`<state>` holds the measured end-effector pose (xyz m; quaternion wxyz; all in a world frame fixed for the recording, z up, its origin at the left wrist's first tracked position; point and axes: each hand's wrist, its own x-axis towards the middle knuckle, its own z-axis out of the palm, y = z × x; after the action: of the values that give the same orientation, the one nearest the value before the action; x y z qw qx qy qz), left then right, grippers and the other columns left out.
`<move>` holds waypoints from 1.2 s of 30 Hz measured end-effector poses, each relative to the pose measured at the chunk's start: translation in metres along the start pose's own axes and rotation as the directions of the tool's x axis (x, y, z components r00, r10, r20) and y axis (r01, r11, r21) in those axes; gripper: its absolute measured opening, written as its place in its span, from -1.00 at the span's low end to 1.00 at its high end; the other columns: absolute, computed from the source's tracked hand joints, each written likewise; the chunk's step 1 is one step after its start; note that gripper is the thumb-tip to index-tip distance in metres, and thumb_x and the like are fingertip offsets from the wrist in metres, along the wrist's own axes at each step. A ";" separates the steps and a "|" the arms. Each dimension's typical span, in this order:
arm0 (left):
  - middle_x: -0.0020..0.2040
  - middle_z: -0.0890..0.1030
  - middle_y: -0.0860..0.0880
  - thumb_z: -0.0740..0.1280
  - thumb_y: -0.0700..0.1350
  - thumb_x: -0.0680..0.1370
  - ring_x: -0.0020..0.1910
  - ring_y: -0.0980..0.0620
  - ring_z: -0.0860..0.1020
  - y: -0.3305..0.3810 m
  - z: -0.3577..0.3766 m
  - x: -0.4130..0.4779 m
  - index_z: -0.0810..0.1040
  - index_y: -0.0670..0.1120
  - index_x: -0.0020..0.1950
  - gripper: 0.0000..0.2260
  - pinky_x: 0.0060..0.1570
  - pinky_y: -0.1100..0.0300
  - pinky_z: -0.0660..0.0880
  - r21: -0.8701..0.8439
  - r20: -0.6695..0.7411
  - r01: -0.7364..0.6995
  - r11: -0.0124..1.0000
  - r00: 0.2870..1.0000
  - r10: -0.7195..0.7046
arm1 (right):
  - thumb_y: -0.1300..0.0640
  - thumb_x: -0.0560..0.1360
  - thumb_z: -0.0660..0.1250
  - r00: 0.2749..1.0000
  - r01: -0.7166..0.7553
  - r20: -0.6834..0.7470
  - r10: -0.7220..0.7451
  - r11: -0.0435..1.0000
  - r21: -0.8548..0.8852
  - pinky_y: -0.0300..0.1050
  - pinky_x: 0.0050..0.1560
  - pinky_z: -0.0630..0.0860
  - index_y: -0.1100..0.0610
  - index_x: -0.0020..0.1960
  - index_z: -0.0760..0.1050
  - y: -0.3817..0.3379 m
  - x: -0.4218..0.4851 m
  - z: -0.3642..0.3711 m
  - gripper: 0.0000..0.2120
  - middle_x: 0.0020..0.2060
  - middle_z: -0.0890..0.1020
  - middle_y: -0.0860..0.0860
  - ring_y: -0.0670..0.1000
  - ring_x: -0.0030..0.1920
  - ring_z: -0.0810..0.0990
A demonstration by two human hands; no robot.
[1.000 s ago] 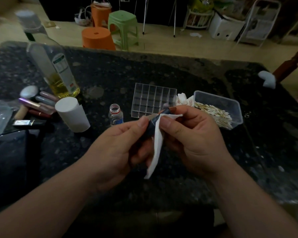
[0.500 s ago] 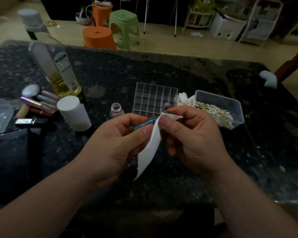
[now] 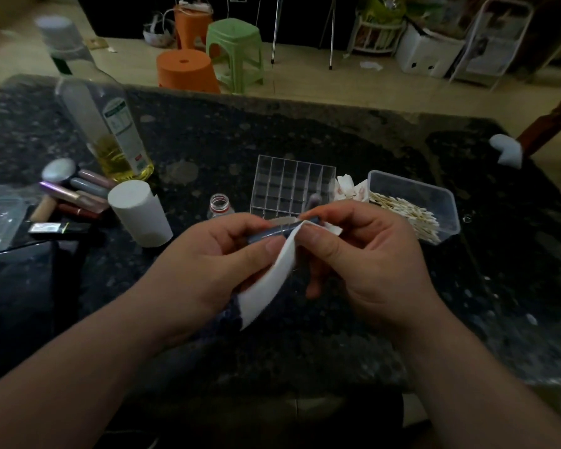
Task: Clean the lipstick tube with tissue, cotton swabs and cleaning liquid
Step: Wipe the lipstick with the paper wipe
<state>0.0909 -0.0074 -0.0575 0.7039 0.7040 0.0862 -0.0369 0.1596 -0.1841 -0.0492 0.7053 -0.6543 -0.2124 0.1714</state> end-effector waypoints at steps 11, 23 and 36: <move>-0.20 0.69 -0.14 0.32 0.09 0.46 -0.29 -0.15 0.56 0.001 0.000 -0.002 0.72 0.07 -0.02 -0.77 -0.35 0.30 0.48 0.136 -0.026 -0.118 0.984 0.992 0.122 | 0.23 0.41 0.41 0.996 0.076 0.056 -0.075 0.997 -0.029 -0.12 -0.48 0.59 0.25 -0.05 0.59 0.000 0.000 0.000 -0.87 -0.23 0.70 0.10 -0.01 -0.40 0.66; -0.10 0.69 0.02 0.41 0.13 0.37 -0.17 0.01 0.67 -0.010 -0.008 0.002 0.64 0.16 -0.02 -0.78 -0.17 0.10 0.66 0.337 -0.040 -0.135 0.932 0.987 0.158 | 0.24 0.48 0.47 0.981 -0.067 0.148 0.126 0.934 -0.352 -0.20 -0.46 0.54 0.11 -0.04 0.65 0.004 0.004 -0.014 -0.92 -0.30 0.70 0.01 -0.07 -0.49 0.62; -0.09 0.51 -0.22 0.45 0.20 0.42 -0.16 -0.18 0.38 -0.011 -0.004 0.004 0.55 -0.37 -0.02 -0.41 -0.26 0.07 0.17 -0.222 0.069 0.281 0.934 0.960 -0.272 | 0.25 0.40 0.51 0.991 -0.113 0.044 0.126 0.966 -0.233 -0.14 -0.33 0.62 0.08 -0.07 0.68 0.006 0.004 -0.005 -0.86 -0.20 0.74 0.04 -0.01 -0.36 0.69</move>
<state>0.0924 -0.0032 -0.0690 0.7699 0.5979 0.1751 -0.1384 0.1660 -0.1854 -0.0553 0.6067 -0.7378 -0.2114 0.2070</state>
